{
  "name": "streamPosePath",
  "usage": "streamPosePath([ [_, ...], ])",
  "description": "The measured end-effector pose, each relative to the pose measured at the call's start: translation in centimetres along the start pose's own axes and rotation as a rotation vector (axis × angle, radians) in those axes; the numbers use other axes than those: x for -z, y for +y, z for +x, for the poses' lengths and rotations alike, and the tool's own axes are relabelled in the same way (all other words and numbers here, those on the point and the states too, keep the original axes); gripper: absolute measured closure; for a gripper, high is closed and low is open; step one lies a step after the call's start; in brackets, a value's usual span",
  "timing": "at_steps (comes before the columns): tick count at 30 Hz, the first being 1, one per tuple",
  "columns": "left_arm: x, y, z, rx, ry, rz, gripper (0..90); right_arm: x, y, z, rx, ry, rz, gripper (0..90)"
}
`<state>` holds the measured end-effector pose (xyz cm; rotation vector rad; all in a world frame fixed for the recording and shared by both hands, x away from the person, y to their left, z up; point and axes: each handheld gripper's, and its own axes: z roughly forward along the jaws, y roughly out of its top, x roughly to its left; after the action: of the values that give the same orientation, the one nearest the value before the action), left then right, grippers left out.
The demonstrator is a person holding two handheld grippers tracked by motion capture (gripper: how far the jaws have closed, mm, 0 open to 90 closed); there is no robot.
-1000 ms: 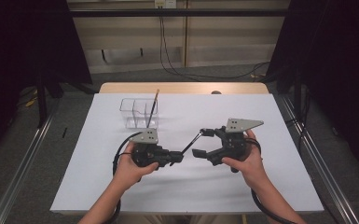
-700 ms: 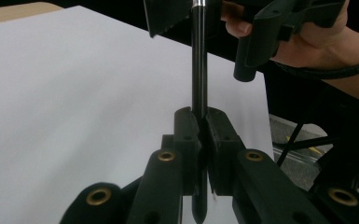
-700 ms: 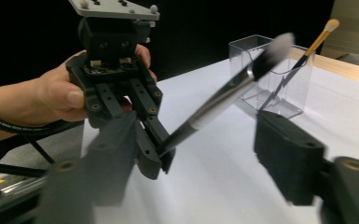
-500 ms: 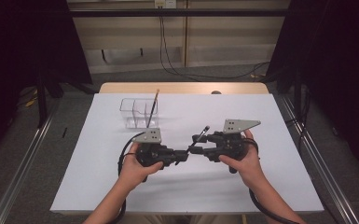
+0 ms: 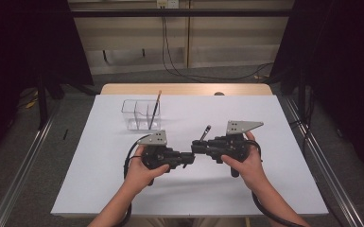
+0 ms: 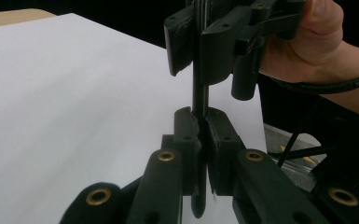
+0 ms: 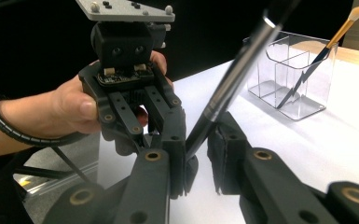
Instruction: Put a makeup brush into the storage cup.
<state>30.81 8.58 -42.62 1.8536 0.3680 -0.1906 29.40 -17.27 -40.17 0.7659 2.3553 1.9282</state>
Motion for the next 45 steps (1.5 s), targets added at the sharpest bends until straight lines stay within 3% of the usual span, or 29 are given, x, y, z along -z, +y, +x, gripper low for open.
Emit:
streamPosePath([
  [8, -1.0, -0.3, -0.1, 0.003, -0.003, -0.015, 83.2, -0.1, -0.1, -0.2, -0.051, 0.027, -0.016, 83.4],
  [16, -1.4, -0.5, -0.1, 0.006, -0.030, -0.036, 78.1, -0.4, 0.0, 0.0, -0.048, 0.036, -0.014, 84.1],
  [22, -1.0, -0.4, 0.0, 0.035, -0.065, -0.030, 60.0, 0.0, -0.1, -0.3, -0.049, 0.021, -0.022, 84.2],
  [26, -0.3, -0.4, 0.2, 0.042, -0.048, -0.055, 46.4, 0.2, -0.1, -0.4, -0.043, 0.015, -0.021, 84.2],
  [33, 0.8, 0.1, 0.3, 0.050, -0.024, -0.077, 30.7, 0.3, -0.2, -0.5, -0.040, 0.011, -0.021, 84.2],
  [38, 1.3, 0.8, 0.6, 0.061, 0.010, -0.060, 10.4, 0.3, -0.3, -0.5, -0.035, 0.010, -0.013, 84.2],
  [45, 1.5, 1.5, 0.6, 0.058, 0.011, -0.062, 2.7, 0.2, -0.4, -0.4, -0.025, 0.005, -0.008, 84.2],
])
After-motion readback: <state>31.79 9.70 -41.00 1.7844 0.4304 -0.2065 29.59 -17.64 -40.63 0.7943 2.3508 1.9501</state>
